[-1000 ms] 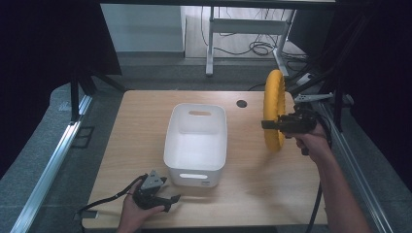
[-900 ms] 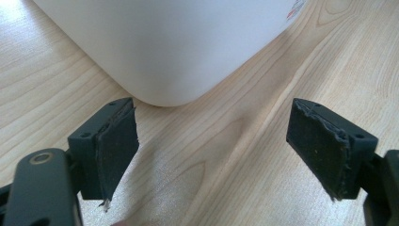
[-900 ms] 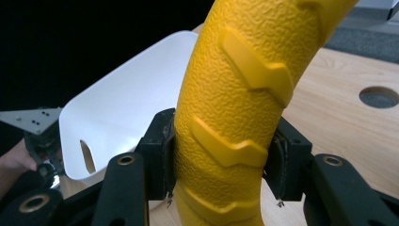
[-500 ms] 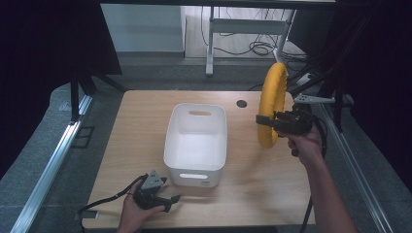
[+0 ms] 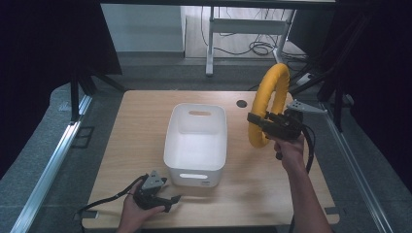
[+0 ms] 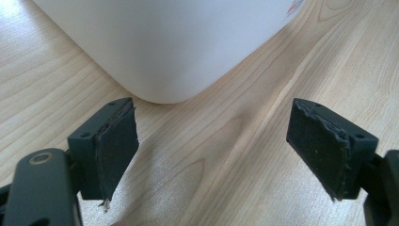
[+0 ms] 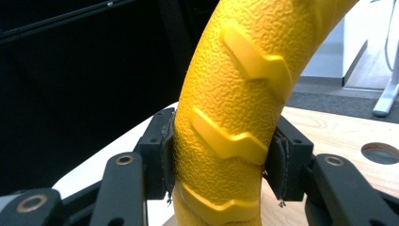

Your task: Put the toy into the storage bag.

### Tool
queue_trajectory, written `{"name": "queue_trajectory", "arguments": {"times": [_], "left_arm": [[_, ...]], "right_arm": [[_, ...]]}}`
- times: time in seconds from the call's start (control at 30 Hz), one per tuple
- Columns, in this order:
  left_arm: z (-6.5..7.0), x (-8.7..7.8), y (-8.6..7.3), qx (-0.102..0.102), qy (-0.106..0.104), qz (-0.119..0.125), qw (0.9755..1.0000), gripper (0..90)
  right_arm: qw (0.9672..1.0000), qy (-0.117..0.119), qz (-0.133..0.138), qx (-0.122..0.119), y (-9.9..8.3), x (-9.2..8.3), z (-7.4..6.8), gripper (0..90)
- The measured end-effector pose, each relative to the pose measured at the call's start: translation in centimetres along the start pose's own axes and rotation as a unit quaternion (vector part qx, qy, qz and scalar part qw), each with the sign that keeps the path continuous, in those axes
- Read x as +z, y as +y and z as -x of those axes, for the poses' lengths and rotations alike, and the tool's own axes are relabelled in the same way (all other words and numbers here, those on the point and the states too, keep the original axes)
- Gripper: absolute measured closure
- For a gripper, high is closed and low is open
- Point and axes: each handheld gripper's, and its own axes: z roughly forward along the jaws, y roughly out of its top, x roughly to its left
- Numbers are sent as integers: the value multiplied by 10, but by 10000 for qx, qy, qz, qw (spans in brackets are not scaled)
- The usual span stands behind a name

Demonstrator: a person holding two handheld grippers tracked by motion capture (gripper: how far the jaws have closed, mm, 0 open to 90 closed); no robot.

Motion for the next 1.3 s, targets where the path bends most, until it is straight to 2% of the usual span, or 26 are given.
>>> {"name": "queue_trajectory", "arguments": {"times": [0.17, 0.23, 0.4, 0.93, 1.13, 1.3], "left_arm": [[0, 2, -1, 2, 3, -42, 10000, 171], [0, 2, -1, 7, 6, -49, 10000, 171], [0, 3, -1, 4, 11, -72, 10000, 171], [0, 4, -1, -23, 16, -96, 9999, 171], [0, 4, -1, -27, 19, -128, 9999, 171], [0, 4, -1, -32, 17, -131, 9999, 171]], "right_arm": [[9992, -246, 329, -32, -4, 4, -12, 502], [9989, -271, 388, -64, -4, 5, -14, 502], [9971, -394, 618, -225, -8, 9, -31, 501], [9944, -415, 948, -224, -15, 17, -49, 498], [9921, -495, 1117, -289, -14, 17, -58, 498], [9898, -421, 1323, -306, -11, 16, -67, 497]]}}
